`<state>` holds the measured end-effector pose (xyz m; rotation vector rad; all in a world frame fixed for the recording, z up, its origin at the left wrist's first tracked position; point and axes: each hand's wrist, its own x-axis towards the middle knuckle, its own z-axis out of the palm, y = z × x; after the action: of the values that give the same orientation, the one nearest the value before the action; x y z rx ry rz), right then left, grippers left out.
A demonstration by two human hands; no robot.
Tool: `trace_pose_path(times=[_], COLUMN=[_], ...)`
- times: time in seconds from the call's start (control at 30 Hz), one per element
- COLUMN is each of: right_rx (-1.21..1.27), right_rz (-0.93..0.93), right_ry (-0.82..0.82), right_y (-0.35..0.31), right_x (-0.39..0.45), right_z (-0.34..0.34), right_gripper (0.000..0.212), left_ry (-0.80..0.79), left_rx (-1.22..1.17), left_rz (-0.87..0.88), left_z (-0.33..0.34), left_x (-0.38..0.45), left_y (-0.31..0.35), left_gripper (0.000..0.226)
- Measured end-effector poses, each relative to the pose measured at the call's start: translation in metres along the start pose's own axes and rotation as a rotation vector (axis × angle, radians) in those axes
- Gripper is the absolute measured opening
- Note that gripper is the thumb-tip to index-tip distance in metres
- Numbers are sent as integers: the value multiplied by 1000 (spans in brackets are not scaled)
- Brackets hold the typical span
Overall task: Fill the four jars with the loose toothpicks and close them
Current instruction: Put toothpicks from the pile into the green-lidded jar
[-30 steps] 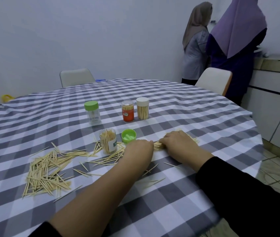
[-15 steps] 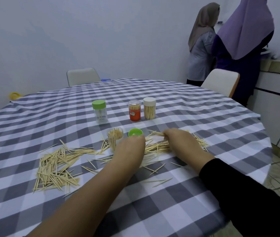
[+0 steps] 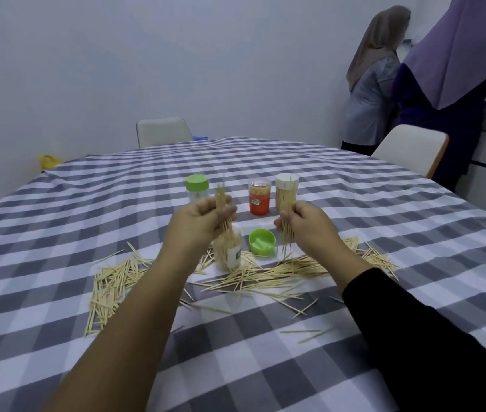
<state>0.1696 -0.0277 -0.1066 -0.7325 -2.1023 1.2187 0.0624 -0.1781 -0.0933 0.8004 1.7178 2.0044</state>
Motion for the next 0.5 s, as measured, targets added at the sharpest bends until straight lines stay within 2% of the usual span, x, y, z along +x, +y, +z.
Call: trace_pose_path(times=[0.1, 0.17, 0.3, 0.4, 0.5], right_rx=[138, 238, 394, 400, 392], right_rz=[0, -8, -38, -81, -87], right_ry=[11, 22, 20, 64, 113], right_y=[-10, -16, -27, -32, -30], right_x=[7, 13, 19, 18, 16], right_z=[11, 20, 44, 58, 68], right_gripper=[21, 22, 17, 19, 20], left_ry=[40, 71, 117, 134, 121], left_rx=[-270, -358, -395, -425, -349], left_rz=[-1, 15, 48, 37, 24], left_z=[-14, -21, -24, -21, -16], left_x=[6, 11, 20, 24, 23], left_y=[-5, -8, -15, -21, -29], left_gripper=[16, 16, 16, 14, 17])
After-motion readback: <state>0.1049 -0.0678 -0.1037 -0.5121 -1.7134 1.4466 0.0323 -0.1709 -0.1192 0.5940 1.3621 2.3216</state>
